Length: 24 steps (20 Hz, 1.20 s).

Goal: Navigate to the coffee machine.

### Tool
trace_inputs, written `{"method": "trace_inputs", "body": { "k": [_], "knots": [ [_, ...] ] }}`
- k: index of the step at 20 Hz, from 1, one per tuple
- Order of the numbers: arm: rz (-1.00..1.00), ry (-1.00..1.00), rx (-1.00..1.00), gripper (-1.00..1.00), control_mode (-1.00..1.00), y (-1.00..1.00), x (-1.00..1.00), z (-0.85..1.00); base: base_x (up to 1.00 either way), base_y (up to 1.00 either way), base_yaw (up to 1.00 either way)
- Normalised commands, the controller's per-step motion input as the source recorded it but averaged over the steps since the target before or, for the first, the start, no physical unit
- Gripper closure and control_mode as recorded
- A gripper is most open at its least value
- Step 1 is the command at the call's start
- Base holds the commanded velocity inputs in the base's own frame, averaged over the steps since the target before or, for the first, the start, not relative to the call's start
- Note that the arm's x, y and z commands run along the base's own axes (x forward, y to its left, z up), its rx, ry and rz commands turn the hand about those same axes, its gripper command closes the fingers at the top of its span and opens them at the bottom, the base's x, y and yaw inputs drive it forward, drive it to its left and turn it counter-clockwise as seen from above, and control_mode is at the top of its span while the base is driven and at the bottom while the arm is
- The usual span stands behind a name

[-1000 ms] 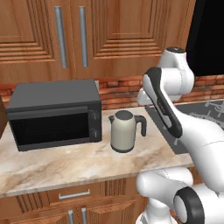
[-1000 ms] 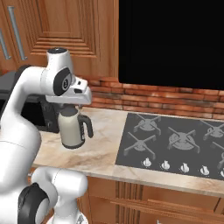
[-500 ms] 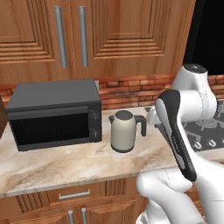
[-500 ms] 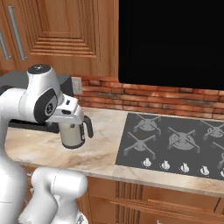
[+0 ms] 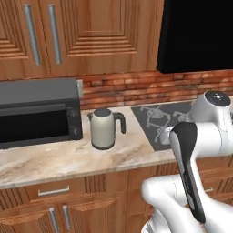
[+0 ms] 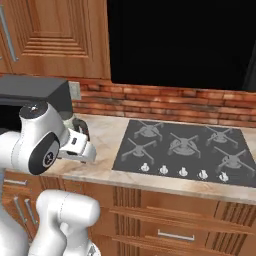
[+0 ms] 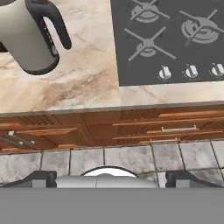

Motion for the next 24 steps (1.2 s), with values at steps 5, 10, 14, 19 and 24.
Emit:
{"method": "trace_inputs", "body": {
  "k": [5, 10, 14, 19, 24],
  "knots": [
    [0.0, 0.0, 0.0, -1.0, 1.0, 0.0, 0.0, 0.0, -0.74, -1.0, -0.07],
    [0.0, 0.0, 0.0, -1.0, 1.0, 0.0, 0.0, 0.0, -0.11, -1.0, -0.06],
    [0.0, 0.0, 0.0, -1.0, 1.0, 0.0, 0.0, 0.0, 0.0, -1.0, 0.0],
    [0.0, 0.0, 0.0, -1.0, 1.0, 0.0, 0.0, 0.0, -0.03, -1.0, -0.03],
    [0.0, 0.0, 0.0, -1.0, 1.0, 0.0, 0.0, 0.0, 0.0, -0.71, -0.66]
  ]
}}
